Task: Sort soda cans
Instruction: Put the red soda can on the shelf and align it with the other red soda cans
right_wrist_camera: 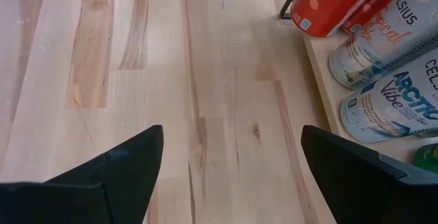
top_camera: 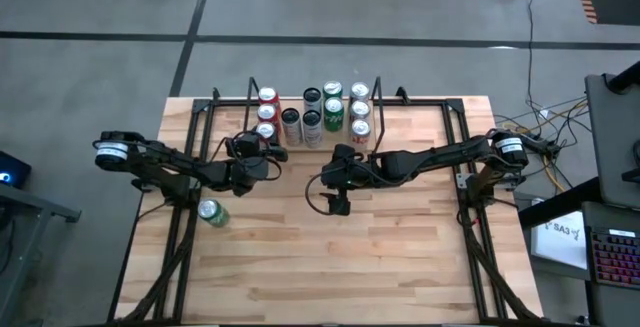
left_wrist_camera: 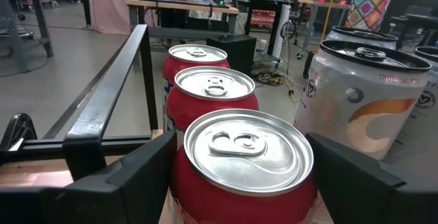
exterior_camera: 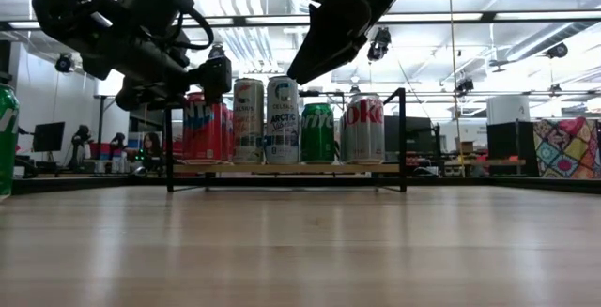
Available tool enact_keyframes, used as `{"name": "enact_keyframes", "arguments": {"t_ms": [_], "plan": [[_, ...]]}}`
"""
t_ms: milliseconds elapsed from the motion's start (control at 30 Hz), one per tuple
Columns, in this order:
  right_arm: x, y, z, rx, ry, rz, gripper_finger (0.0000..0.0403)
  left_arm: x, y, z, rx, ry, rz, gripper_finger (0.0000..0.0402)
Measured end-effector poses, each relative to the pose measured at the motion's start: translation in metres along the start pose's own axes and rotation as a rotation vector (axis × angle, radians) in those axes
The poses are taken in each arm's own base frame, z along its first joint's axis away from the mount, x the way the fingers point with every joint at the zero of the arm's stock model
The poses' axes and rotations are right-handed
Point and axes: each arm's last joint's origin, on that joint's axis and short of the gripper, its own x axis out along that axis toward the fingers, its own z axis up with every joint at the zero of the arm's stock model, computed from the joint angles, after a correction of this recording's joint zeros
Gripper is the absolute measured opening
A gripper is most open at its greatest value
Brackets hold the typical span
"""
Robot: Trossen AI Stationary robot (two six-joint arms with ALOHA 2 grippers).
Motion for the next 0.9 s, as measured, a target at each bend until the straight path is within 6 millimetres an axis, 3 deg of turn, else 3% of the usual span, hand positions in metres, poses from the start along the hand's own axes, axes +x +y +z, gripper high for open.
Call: {"name": "enact_keyframes", "arguments": {"t_ms": [500, 900], "plan": [[0.000, 0.000, 0.000, 0.004, 0.000, 0.001, 0.0334, -0.001, 0.000, 0.001, 0.008, 0.004, -0.009, 0.0331], [0.000, 0.000, 0.000, 0.008, 0.000, 0.001, 0.0334, -0.002, -0.016, 0.024, 0.097, -0.021, -0.024, 0.0331]]}}
